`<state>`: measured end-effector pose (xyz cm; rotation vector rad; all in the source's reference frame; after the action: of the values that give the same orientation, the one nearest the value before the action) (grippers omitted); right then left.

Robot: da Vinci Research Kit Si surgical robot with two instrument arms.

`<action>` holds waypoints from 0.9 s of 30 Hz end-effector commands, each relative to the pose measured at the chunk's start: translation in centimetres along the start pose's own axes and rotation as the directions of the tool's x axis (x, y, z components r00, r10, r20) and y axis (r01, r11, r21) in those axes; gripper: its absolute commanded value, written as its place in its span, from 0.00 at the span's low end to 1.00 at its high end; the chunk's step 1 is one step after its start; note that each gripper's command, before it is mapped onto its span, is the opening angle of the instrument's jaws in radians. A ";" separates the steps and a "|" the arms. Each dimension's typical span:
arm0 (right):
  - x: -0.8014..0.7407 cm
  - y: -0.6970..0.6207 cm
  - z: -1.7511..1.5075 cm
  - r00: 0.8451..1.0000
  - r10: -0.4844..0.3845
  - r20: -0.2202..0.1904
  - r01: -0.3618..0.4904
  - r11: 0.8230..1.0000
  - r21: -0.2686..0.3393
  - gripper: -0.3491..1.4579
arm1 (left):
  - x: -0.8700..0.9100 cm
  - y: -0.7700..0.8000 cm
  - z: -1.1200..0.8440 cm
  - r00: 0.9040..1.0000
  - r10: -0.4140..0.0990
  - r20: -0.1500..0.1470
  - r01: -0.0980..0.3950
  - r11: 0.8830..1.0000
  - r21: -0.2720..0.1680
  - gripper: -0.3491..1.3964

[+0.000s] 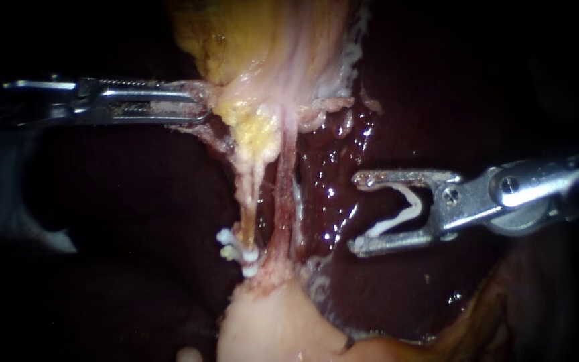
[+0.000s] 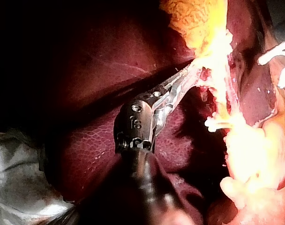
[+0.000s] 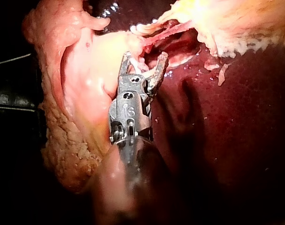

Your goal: Clipping third clip left tube

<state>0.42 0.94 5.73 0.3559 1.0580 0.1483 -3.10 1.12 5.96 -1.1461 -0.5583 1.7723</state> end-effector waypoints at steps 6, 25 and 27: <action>-0.01 0.01 0.00 1.000 0.001 0.000 -0.001 1.000 -0.001 0.47 | 0.31 0.02 -0.40 1.000 -0.015 0.003 0.015 1.000 -0.006 0.00; 0.24 -0.09 0.36 0.991 0.054 -0.120 -0.040 0.992 0.118 0.47 | 0.63 0.09 -0.98 0.997 -0.042 -0.059 0.043 0.999 0.025 0.00; 0.32 -0.09 0.48 0.987 0.086 -0.139 -0.067 0.988 0.138 0.47 | 0.62 0.09 -0.97 0.997 -0.041 -0.059 0.043 0.999 0.024 0.00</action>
<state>1.05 0.84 5.64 0.5253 1.2053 0.1810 -2.38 1.52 5.15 -1.1567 -0.5202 1.6985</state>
